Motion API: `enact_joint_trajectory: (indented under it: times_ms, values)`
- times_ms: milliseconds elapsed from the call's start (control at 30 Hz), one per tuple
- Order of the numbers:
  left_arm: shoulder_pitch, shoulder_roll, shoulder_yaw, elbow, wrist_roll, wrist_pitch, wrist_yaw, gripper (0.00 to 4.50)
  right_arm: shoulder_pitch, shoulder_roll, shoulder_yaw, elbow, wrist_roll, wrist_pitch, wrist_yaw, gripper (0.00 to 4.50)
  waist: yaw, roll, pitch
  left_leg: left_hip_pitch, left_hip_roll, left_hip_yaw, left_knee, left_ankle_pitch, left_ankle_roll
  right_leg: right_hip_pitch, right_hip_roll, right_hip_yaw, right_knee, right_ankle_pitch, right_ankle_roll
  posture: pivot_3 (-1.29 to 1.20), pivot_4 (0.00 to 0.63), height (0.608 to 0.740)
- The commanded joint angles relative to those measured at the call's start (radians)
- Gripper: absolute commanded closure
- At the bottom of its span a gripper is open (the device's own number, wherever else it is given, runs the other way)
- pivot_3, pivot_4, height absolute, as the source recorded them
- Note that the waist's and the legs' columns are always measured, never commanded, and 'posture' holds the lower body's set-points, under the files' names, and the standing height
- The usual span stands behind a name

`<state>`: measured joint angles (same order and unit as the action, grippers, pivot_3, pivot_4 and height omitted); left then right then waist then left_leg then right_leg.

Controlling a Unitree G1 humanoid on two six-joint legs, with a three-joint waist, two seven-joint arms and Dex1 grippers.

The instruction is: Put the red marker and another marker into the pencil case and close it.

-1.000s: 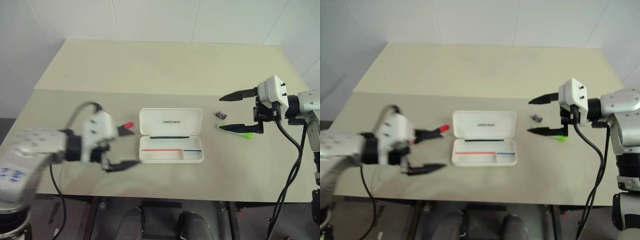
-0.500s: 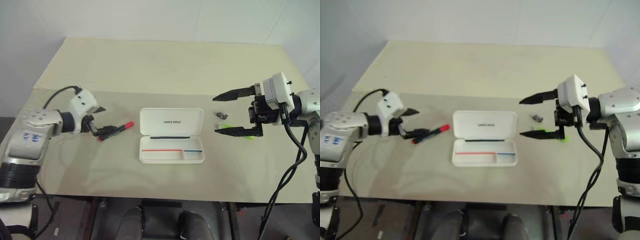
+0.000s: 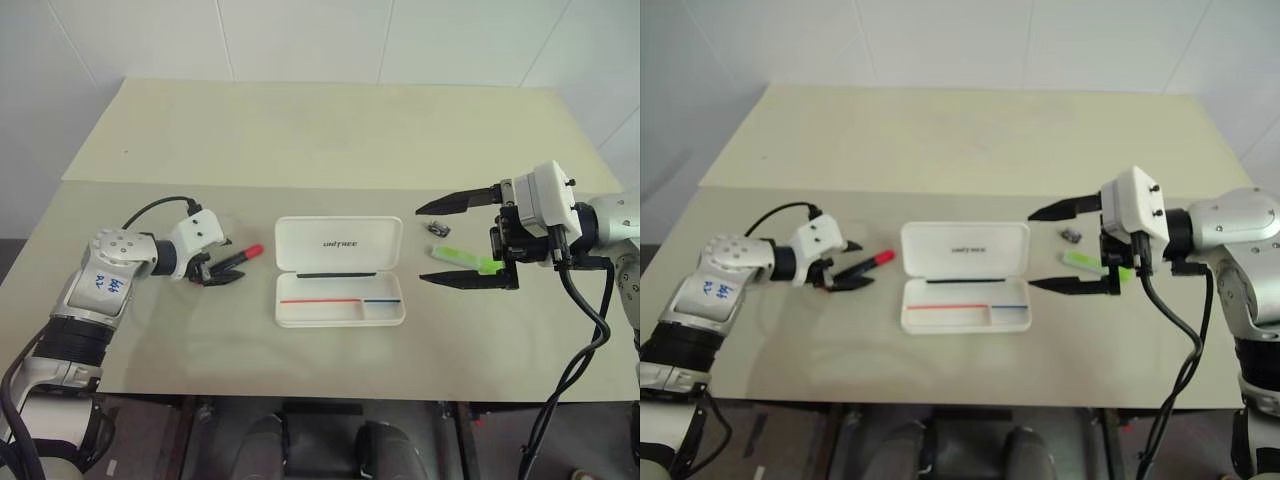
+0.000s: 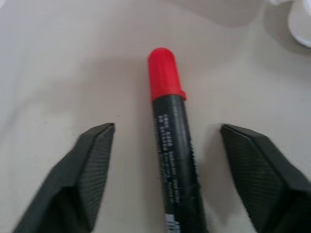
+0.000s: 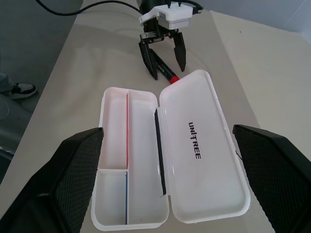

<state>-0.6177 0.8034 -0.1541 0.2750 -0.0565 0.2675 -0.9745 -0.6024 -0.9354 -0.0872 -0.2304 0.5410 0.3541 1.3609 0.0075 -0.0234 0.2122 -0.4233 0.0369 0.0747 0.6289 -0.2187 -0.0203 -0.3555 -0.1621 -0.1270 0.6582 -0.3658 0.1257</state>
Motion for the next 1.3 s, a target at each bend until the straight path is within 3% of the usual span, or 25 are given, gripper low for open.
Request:
enact_joint_trajectory:
  times_ms: [33,167,233,467,600,667,767,1000,1300]
  values:
    - [0.018,0.005,-0.004,0.007,0.027,0.012,-0.005,2.08,0.003,-0.023,-0.041,-0.033,0.025,0.007,-0.009,0.00,0.001,0.000,0.000,0.001,0.000,0.000,0.000,0.000,0.000,0.000,0.000,0.000,0.000,0.000,0.000,0.00,0.150,0.740]
    - [0.016,0.030,0.033,-0.029,-0.001,0.029,-0.032,3.45,0.000,-0.022,-0.034,-0.028,0.023,0.007,-0.009,0.00,0.000,0.000,0.000,0.001,0.000,0.000,0.000,0.000,0.000,0.000,0.000,0.001,0.000,0.000,0.000,0.00,0.150,0.740]
    - [0.022,0.056,0.081,-0.072,-0.048,0.042,-0.063,3.92,0.000,-0.023,-0.033,-0.029,0.023,0.008,-0.011,0.00,-0.004,-0.001,0.000,0.000,0.000,0.001,0.000,0.000,0.000,-0.001,0.000,0.001,0.001,0.000,0.000,0.00,0.150,0.740]
    - [-0.017,0.233,0.342,-0.258,-0.285,0.193,-0.190,3.92,-0.008,-0.026,-0.034,-0.018,0.015,0.013,-0.018,0.00,-0.013,-0.004,0.002,-0.001,0.002,0.002,-0.001,0.000,0.000,-0.002,0.001,0.001,0.002,0.000,0.000,0.00,0.150,0.740]
    - [-0.097,0.291,0.391,-0.442,-0.460,0.308,-0.260,3.92,-0.017,-0.024,-0.028,-0.011,0.010,0.011,-0.025,0.00,-0.001,-0.004,0.002,-0.001,0.002,0.002,-0.001,-0.001,0.000,-0.002,0.001,0.002,0.000,0.000,0.000,0.00,0.150,0.740]
    - [-0.170,0.247,0.320,-0.547,-0.528,0.405,-0.226,3.92,-0.021,-0.022,-0.027,-0.009,0.010,0.010,-0.027,0.00,0.006,-0.004,0.002,-0.001,0.001,0.002,-0.001,-0.001,0.001,-0.001,0.001,0.002,0.000,0.000,0.000,0.00,0.150,0.740]
    - [-0.223,0.140,0.166,-0.630,-0.514,0.508,-0.138,3.92,-0.021,-0.019,-0.026,-0.012,0.015,0.010,-0.028,0.00,0.015,-0.004,0.002,0.000,0.001,0.003,0.000,-0.001,0.001,0.000,0.001,0.003,0.001,0.000,0.000,0.00,0.150,0.740]
    - [-0.220,-0.077,-0.213,-0.559,-0.185,0.368,0.020,3.92,-0.010,-0.021,-0.033,-0.027,0.017,0.018,-0.045,0.00,0.011,-0.005,0.002,-0.002,0.001,0.005,0.000,-0.002,0.001,-0.003,0.002,0.005,0.000,0.000,0.001,0.00,0.150,0.740]
    - [-0.217,-0.178,-0.332,-0.462,-0.046,0.283,-0.005,3.92,0.042,-0.048,-0.074,-0.065,0.039,0.023,-0.055,0.00,0.017,-0.005,0.002,-0.002,0.002,0.005,0.001,-0.002,0.001,-0.003,0.002,0.005,-0.001,0.001,0.001,0.00,0.150,0.740]
